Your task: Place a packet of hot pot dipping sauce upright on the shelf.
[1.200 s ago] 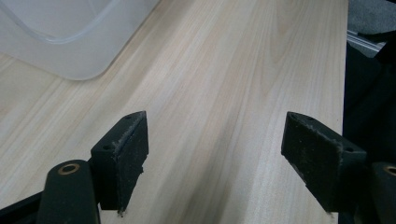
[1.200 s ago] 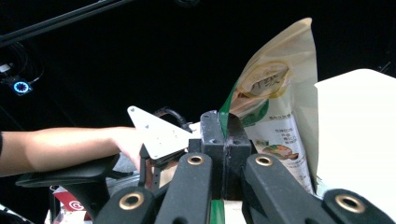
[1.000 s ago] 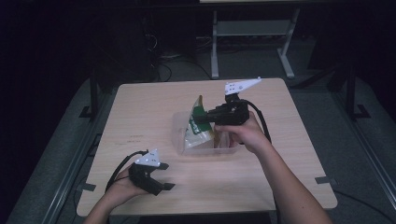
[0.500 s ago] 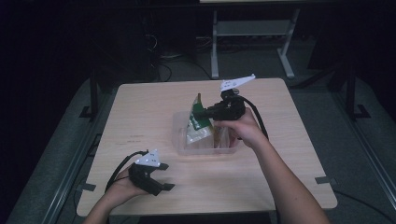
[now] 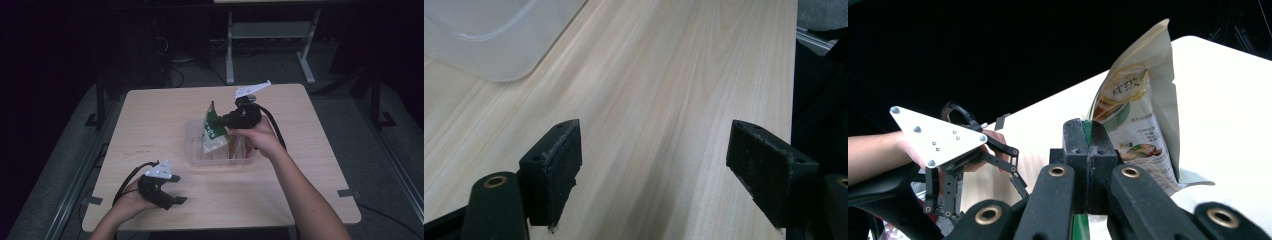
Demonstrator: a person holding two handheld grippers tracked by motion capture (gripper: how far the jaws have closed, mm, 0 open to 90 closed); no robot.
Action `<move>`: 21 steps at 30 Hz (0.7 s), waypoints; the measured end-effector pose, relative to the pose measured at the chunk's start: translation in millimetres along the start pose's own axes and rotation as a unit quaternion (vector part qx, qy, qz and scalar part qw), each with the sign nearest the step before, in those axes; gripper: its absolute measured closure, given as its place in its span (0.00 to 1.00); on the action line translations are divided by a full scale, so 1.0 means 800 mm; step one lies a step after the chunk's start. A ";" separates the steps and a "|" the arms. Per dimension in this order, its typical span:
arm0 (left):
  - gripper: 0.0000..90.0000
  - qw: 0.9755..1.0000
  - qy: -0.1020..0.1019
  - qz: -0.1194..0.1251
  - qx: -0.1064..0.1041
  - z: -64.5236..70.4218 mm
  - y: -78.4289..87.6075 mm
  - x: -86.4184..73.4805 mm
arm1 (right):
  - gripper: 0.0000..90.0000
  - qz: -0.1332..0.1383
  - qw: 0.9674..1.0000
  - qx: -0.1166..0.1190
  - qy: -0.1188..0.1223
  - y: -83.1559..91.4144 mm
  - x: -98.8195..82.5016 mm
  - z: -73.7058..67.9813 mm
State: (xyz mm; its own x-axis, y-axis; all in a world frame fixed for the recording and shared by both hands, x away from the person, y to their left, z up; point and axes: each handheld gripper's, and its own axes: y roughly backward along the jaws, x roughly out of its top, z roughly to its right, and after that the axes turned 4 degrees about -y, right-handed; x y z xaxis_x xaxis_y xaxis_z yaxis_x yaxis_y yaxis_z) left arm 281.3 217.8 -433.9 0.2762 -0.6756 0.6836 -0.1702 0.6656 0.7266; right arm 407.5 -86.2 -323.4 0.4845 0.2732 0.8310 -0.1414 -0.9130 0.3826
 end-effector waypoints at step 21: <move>0.24 1.000 0.002 -0.001 -0.003 0.000 -0.002 0.000 | 1.00 -0.010 1.000 -0.020 -0.006 -0.012 -0.010 0.007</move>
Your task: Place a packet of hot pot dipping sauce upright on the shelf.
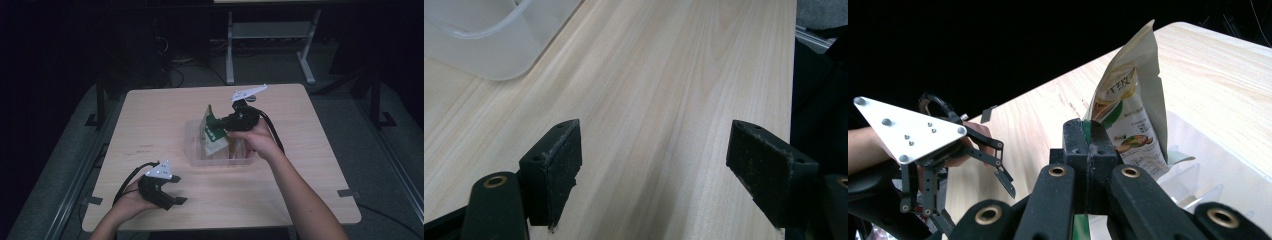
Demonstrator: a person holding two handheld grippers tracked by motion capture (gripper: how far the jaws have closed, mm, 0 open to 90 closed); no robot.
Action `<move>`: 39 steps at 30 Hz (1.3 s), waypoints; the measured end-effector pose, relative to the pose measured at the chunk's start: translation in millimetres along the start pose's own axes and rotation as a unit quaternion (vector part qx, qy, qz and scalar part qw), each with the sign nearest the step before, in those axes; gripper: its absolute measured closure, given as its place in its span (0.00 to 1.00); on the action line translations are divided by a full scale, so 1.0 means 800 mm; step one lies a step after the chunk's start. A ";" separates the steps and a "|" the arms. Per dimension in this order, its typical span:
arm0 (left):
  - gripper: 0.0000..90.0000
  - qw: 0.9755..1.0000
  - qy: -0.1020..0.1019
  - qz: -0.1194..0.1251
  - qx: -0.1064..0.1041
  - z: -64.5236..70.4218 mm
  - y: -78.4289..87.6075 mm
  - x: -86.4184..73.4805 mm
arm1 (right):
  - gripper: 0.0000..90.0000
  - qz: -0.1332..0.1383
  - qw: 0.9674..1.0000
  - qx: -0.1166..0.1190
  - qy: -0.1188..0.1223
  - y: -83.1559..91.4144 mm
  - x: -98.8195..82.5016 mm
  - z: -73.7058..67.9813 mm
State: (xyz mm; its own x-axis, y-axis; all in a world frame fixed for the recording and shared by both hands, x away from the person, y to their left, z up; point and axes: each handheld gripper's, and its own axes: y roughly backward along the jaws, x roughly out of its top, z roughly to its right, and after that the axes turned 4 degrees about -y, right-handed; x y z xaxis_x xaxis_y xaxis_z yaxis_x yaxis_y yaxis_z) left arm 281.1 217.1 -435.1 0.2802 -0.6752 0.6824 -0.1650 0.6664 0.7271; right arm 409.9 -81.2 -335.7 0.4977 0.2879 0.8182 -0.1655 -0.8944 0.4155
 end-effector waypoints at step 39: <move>0.23 1.000 0.002 -0.001 0.009 -0.003 0.003 0.001 | 0.55 -0.011 0.997 -0.061 0.054 0.026 -0.007 -0.033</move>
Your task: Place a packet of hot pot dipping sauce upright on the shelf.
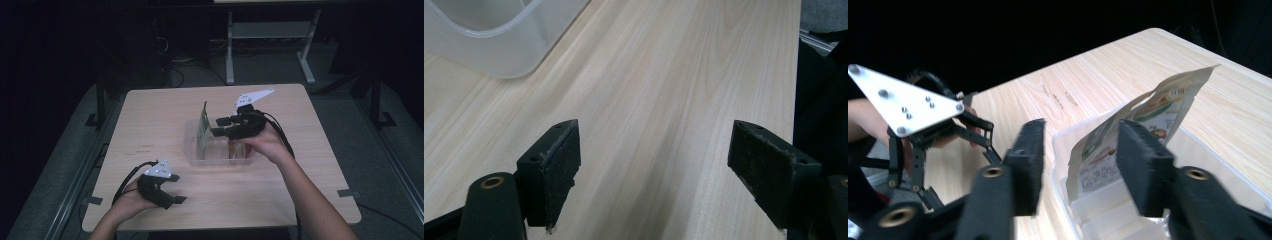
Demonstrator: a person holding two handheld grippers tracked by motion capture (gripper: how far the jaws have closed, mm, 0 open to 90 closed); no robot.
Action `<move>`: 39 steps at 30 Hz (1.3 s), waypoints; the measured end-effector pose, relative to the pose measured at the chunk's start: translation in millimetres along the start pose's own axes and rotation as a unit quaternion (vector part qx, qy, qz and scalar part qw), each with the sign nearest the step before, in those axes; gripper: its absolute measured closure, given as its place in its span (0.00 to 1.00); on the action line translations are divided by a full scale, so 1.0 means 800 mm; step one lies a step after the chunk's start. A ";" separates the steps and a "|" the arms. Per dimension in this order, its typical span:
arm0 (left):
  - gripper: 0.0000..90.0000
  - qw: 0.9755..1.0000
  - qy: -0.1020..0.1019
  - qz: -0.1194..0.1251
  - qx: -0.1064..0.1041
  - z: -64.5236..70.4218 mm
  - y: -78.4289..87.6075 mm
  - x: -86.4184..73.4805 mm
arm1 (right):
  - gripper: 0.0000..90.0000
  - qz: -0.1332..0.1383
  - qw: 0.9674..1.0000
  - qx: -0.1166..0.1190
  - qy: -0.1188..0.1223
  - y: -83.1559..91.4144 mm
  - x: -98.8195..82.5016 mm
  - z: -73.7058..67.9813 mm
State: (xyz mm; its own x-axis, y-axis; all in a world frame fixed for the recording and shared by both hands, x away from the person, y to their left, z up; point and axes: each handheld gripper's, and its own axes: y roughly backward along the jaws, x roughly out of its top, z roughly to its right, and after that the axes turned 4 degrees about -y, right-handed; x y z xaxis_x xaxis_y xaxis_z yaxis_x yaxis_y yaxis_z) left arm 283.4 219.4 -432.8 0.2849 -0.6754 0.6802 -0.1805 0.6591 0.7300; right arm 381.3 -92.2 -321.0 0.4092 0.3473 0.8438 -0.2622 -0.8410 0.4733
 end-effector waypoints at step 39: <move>0.23 1.000 0.009 0.010 0.014 0.004 0.008 -0.011 | 0.34 -0.023 0.997 -0.065 0.025 0.053 -0.124 -0.047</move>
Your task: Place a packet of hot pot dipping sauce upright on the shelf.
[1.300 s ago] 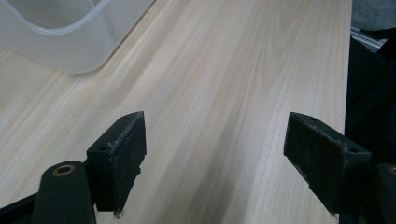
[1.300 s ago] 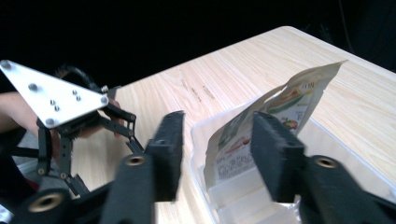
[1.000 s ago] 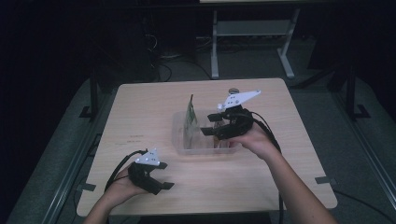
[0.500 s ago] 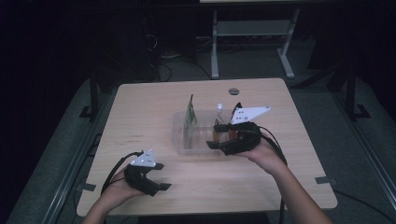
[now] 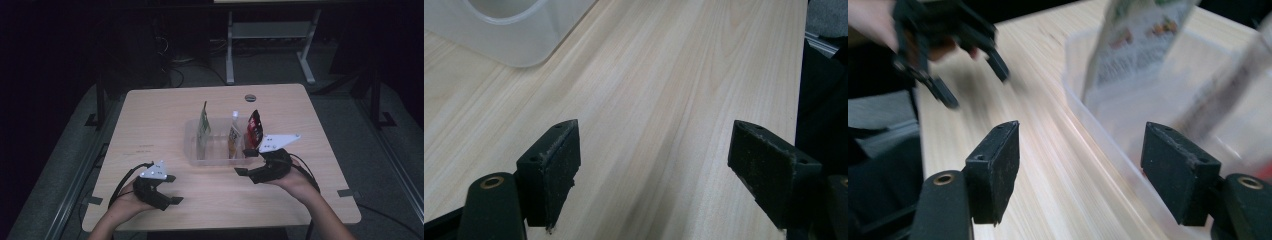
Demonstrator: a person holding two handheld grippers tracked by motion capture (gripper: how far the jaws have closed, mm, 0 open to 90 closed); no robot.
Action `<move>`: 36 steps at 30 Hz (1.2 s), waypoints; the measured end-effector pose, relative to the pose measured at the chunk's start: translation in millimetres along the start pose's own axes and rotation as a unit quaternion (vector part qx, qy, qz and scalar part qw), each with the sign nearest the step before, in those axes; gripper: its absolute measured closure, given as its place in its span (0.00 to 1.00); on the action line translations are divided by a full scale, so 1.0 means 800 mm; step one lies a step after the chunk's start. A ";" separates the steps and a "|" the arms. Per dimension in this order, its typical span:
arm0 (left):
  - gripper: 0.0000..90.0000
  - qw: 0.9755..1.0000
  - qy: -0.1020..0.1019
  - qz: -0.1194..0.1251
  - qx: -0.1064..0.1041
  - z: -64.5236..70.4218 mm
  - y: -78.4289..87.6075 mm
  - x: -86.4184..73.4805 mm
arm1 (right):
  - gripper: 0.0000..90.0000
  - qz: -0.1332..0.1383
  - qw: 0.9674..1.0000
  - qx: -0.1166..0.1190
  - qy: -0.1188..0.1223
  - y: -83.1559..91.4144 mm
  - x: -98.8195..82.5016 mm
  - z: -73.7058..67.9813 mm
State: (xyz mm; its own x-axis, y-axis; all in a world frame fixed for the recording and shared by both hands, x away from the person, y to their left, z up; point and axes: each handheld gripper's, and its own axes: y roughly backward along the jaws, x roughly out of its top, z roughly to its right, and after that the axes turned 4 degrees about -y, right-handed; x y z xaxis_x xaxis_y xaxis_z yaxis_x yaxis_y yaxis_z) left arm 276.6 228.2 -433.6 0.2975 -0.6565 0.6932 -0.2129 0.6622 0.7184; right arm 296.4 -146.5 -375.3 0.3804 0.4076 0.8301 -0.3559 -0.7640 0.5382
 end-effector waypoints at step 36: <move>0.18 0.999 -0.018 -0.043 -0.013 0.005 -0.025 -0.005 | 0.18 -0.090 0.991 -0.093 -0.012 -0.008 -0.102 0.030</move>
State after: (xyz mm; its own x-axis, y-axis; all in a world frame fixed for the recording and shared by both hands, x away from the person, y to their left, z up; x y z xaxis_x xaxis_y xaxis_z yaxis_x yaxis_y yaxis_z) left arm 276.1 216.0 -450.7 0.2792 -0.7241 0.6307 -0.1630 0.6115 0.7743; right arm 288.3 -187.1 -450.0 0.4711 0.5153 0.7159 -0.4315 -0.5732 0.6966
